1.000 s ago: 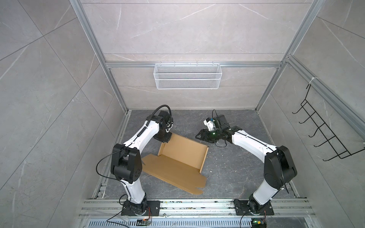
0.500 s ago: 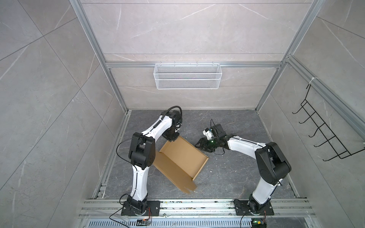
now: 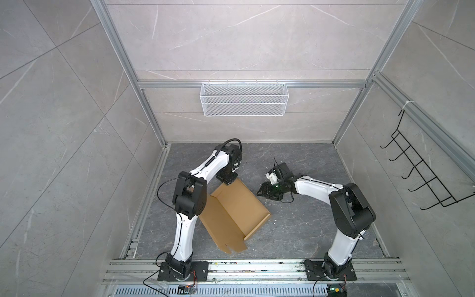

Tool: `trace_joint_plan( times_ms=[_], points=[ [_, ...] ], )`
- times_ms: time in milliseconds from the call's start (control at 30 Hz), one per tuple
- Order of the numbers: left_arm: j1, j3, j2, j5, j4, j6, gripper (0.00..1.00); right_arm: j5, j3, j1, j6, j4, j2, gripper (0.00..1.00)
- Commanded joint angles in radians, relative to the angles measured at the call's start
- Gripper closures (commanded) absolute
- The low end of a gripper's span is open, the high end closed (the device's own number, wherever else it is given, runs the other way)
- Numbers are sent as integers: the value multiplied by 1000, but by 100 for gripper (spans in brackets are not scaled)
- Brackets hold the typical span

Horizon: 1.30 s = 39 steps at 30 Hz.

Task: Assemble paper box
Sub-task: Place the paper box at the center of the table, then rotate the paper box at the center of the table.

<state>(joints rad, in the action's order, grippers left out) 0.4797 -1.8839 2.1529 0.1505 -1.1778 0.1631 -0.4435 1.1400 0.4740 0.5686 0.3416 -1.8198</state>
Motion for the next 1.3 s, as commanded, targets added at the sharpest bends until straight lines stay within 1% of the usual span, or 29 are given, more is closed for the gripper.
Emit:
trace_joint_plan(
  times_ms=[0,100,200,267,433,567,700,867,1000,1133,1267],
  points=[
    [-1,-28,25,-21,-29,-12,63,88,54,-2,-75,103,9,38],
    [3,-36,31,-30,-20,-16,62,85,67,-2,-100,90,47,36],
    [6,-62,38,-50,-16,-22,60,-8,82,0,-124,39,77,35],
    [10,-83,42,-63,-16,-23,58,-33,112,6,-149,54,69,34],
    [11,-110,25,-98,-4,-34,53,22,227,44,-273,191,-21,34],
    [11,-109,-16,-116,9,-39,48,106,314,77,-320,257,-92,35],
    [4,-105,-59,-118,13,-44,48,209,433,101,-363,330,-180,36],
    [-32,-30,-159,-89,64,-74,48,257,568,129,-399,406,-299,40],
    [-51,28,-252,-53,124,-90,48,265,625,132,-378,424,-364,49],
    [-66,79,-338,-50,183,-101,49,285,619,131,-312,391,-366,63],
    [-75,126,-427,-44,240,-107,50,301,564,123,-215,344,-336,79]
  ],
)
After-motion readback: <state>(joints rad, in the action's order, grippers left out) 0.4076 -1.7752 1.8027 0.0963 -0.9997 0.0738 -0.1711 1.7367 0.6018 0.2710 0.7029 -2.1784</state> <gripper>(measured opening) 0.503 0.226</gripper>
